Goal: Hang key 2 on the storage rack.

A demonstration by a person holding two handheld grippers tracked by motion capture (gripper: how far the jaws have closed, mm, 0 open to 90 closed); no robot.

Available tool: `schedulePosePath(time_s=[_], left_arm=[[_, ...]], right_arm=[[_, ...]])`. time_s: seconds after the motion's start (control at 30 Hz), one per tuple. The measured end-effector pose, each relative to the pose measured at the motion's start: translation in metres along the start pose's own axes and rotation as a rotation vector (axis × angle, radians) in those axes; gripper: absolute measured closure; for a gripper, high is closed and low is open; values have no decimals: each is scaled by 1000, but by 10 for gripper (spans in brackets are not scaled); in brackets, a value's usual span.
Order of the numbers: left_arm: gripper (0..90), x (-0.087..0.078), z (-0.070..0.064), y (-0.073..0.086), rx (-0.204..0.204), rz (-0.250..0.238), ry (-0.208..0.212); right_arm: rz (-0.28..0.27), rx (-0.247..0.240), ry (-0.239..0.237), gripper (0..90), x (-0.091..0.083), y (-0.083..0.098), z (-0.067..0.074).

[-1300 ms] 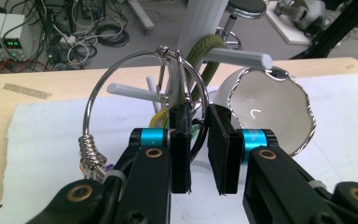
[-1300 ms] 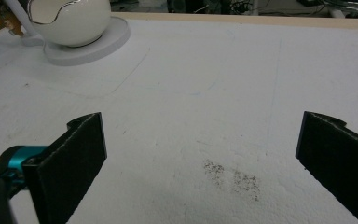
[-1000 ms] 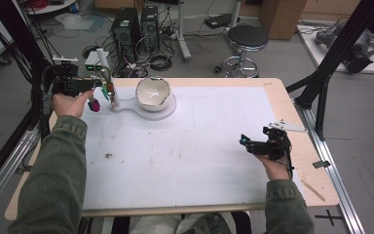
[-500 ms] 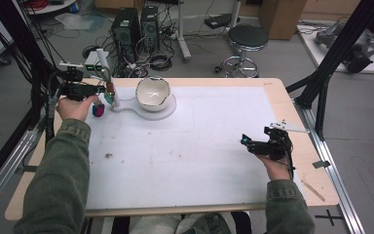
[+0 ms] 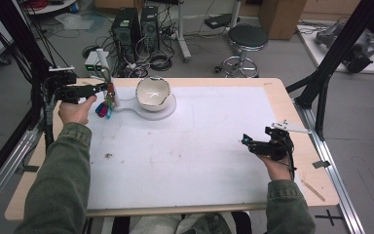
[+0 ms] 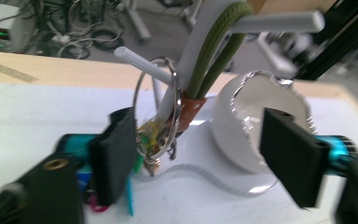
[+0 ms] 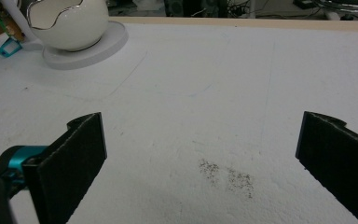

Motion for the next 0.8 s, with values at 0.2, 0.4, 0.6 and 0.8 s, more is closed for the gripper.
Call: schedulePosePath(time_s=[0.2, 0.4, 0.6, 0.8], left_arm=[[16, -2, -2, 8, 63, 6, -22], [16, -7, -9, 14, 143, 3, -60], [16, -15, -13, 23, 167, -10, -27], [16, -25, -6, 33, 156, -37, -42]], right_arm=[[-2, 4, -1, 7, -1, 0, 0], [-6, 8, 2, 7, -1, 0, 0], [-11, 12, 6, 7, -3, -1, -2], [-18, 17, 11, 7, -4, -1, -3]])
Point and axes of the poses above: each handheld gripper's, and its own axes: x roughly forward along the jaws, y roughly out of its underside, z roughly to its left, the point moved 6 cm from there along x, roughly forward along the jaws, and after that the axes turned 4 degrees about -x, right-handed, at the moved point
